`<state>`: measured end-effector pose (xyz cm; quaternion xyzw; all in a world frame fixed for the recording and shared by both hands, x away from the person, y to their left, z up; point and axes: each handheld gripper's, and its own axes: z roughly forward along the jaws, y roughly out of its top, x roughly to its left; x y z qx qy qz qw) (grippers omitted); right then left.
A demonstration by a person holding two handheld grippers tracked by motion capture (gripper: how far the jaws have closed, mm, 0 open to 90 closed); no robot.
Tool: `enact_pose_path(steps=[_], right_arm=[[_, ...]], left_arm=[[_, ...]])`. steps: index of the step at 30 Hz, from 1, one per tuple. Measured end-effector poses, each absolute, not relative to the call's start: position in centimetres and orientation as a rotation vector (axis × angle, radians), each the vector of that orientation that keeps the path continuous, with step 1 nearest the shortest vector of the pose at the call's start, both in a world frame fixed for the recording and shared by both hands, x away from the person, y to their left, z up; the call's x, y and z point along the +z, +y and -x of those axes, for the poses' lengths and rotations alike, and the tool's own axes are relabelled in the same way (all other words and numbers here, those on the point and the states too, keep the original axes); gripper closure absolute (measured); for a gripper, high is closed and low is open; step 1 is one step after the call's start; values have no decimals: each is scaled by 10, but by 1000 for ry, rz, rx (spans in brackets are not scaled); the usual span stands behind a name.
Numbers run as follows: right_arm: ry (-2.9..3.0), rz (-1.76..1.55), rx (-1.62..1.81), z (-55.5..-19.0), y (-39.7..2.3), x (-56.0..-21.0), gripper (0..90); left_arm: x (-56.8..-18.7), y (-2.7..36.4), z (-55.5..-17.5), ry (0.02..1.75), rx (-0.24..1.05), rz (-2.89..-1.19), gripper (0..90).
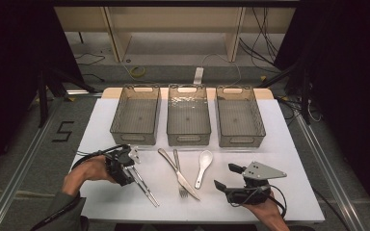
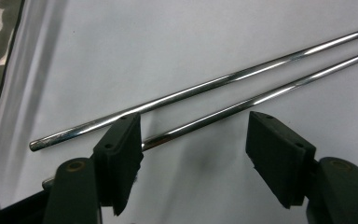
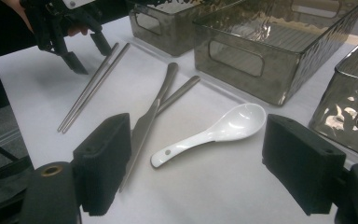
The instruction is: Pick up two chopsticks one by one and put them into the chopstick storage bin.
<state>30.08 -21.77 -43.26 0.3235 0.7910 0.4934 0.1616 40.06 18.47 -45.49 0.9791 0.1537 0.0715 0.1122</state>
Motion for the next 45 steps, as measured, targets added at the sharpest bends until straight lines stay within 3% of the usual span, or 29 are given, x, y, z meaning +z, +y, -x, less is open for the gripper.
enact_pose_path(steps=[20, 27, 45], right_arm=[[2289, -910, 1405, -301, -215, -434, 248], [2295, -910, 1397, -301, -215, -434, 249], [2294, -905, 1382, -302, -214, -433, 255]], left_arm=[[-462, 177, -404, 284, 120, -2931, 430], [-463, 176, -403, 313, 91, -2967, 445], [-461, 179, -403, 339, 18, -2983, 664]])
